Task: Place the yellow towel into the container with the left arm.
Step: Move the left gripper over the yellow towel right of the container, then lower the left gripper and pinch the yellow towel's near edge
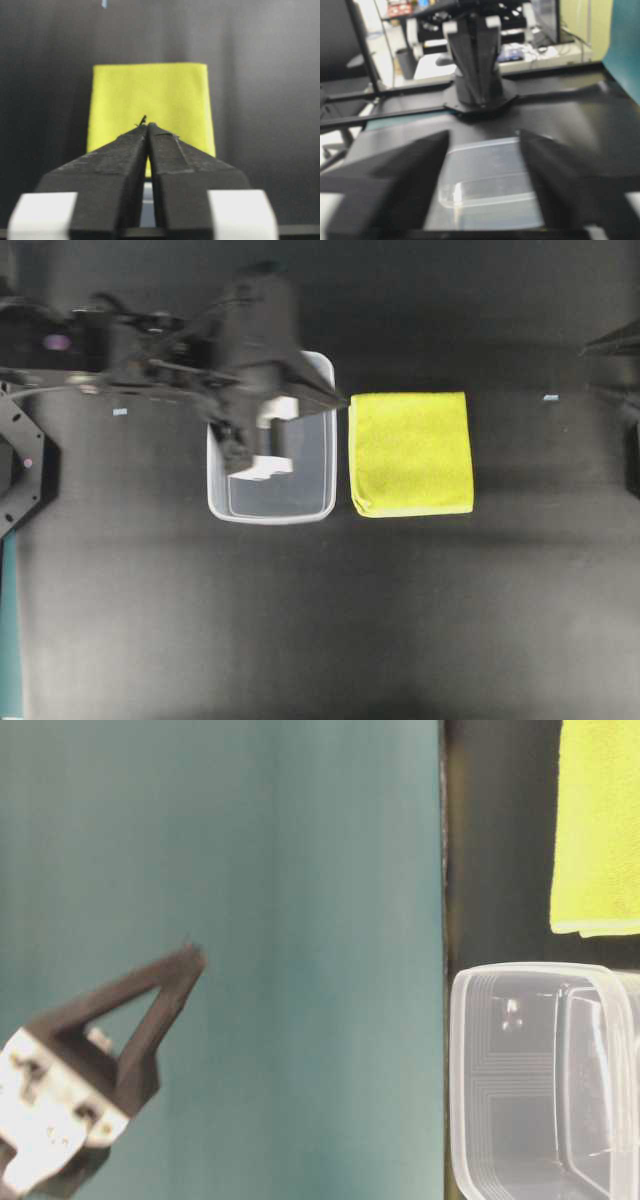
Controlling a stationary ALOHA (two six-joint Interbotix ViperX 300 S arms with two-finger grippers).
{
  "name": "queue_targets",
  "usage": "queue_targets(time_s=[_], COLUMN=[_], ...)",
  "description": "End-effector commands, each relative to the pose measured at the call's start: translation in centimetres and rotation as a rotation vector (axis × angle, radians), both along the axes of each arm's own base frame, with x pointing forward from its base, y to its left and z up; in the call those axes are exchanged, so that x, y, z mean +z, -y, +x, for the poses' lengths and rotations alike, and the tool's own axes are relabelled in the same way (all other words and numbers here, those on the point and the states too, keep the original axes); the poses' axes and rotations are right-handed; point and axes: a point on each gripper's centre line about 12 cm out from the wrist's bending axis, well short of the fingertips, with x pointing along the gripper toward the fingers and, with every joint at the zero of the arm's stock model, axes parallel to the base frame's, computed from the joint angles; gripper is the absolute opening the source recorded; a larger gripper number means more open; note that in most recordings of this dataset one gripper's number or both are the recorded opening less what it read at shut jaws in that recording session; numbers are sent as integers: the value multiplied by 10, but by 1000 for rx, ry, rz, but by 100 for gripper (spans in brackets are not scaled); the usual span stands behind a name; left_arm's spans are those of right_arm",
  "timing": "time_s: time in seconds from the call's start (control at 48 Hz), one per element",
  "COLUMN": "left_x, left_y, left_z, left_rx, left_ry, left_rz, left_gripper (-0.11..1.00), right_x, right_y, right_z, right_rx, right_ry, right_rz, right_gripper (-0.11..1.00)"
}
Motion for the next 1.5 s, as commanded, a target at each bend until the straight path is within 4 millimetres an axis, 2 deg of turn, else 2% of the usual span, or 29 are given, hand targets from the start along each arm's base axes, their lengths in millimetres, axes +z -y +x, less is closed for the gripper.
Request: queue_targets(time_s=[0.0,0.042,0.104,0.25,0.312,0.354,0.5,0.771,0.895,1.083,1.354,1.416,1.479], left_x=[6,3,-2,-18,-31,-40,-80,-137,-158,-197,-213,-211,-208], left_y=[-2,-2,-3,-6,-9,-12,-18,-19,-19,-15,-14,-11,-8], left_z=[16,21,27,48,58,64,90,137,146,148,143,141,142], left_rx=[3,2,-1,-10,-11,-11,-40,-71,-75,-89,-84,-89,-99], left_ry=[-15,-37,-62,-110,-148,-177,-299,-437,-513,-605,-646,-661,-664], left_rz=[6,8,14,32,41,47,81,98,95,92,82,83,89], left_gripper=[10,17,34,76,87,91,91,91,91,91,88,81,67], right_x=[0,0,1,6,8,10,18,18,18,17,17,16,15], right_y=[1,0,0,0,0,-1,-1,-1,-1,-1,-1,-1,-1], right_z=[0,0,-1,-5,-8,-10,-17,-19,-19,-19,-19,-19,-19], right_rx=[-4,-2,-3,-2,0,2,1,0,0,0,2,0,0], right_ry=[3,3,7,36,53,67,107,114,114,114,112,111,108], right_rz=[24,37,47,49,48,46,32,35,42,41,41,41,41], right_gripper=[65,75,82,80,80,80,80,80,80,80,79,79,79])
